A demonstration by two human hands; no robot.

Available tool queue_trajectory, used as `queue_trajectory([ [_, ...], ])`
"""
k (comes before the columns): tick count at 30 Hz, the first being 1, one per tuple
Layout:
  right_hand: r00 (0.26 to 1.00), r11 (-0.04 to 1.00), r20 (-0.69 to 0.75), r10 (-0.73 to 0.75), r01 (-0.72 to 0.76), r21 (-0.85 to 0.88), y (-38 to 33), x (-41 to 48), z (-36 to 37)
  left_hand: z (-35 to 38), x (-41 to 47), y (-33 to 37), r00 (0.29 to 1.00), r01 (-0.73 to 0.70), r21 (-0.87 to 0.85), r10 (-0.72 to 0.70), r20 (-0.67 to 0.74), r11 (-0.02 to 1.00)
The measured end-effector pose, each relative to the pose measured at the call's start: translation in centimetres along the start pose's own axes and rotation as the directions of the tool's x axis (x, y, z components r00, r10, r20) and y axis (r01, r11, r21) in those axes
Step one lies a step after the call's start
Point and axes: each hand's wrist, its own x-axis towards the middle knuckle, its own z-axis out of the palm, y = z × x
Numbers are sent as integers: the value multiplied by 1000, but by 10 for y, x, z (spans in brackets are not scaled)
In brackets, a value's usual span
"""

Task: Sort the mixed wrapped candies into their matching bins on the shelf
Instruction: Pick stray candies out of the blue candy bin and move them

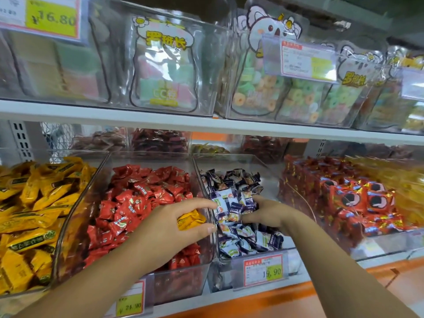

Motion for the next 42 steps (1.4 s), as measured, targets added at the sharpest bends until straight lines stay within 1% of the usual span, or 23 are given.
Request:
queue_trajectory([
  [3,998,1000,56,5,-6,31,3,6,0,-1,0,2,1000,3,4,-3,-12,1000],
  [6,999,997,2,-35,35,65,4,6,0,1,0,-1,1000,5,-14,-5,-3,1000],
  [8,995,980,-73,-61,74,187,8,9,-4,1,1,-1,1000,-2,-3,2,-9,1000],
  [10,986,931,-133,-99,139,338,8,10,-7,1,1,-1,1000,-14,6,14,-17,1000],
  [13,958,862,-202,-203,273,427,-4,4,-15,1,2,1,1000,-18,17,18,-16,1000],
  [14,946,830,-176,-272,323,455,-10,-1,-18,1,1,1,1000,-19,21,20,-15,1000],
  [16,909,771,-14,-417,362,524,-23,-18,-27,0,2,0,999,-30,35,30,-18,999],
  [17,892,777,51,-449,362,516,-27,-26,-32,0,2,0,999,-36,43,37,-22,998],
  [18,890,800,68,-450,369,473,-27,-31,-37,0,2,-1,999,-44,53,45,-23,998],
  [20,927,872,-53,-370,367,324,-18,-27,-43,0,2,-1,998,-57,63,59,-25,996],
  [22,948,947,-177,-264,290,142,-6,-22,-41,0,2,-2,998,-58,66,60,-31,996],
  [24,969,978,-143,-200,205,25,6,-13,-34,0,2,-1,998,-53,63,55,-32,997],
  [26,962,973,-147,-230,232,-5,7,-10,-27,0,2,-1,998,-50,69,52,-32,996],
  [29,890,919,-279,-359,389,58,-6,-11,-21,0,2,-1,999,-45,73,47,-28,996],
  [30,864,891,-290,-412,448,68,-12,-13,-18,0,2,-1,998,-45,70,47,-29,997],
  [32,819,835,-231,-525,548,45,-29,-18,-3,0,3,-1,998,-45,60,47,-32,997],
  [33,795,810,-184,-577,586,-11,-36,-18,7,0,3,-1,998,-44,59,46,-34,997],
  [35,775,767,-84,-626,594,-240,-44,-9,25,0,4,-1,998,-42,60,45,-42,997],
  [36,799,764,-58,-598,547,-343,-45,-4,31,0,3,-1,998,-41,58,43,-44,997],
  [37,823,781,-73,-563,500,-375,-46,0,34,1,3,-1,998,-40,52,43,-45,998],
  [38,827,803,-116,-550,486,-346,-45,3,35,1,2,0,998,-41,44,43,-44,998],
  [40,798,818,-209,-565,511,-263,-42,5,31,1,2,0,998,-48,38,50,-43,998],
  [42,791,835,-266,-550,518,-187,-37,4,23,0,1,0,996,-67,49,69,-49,997],
])
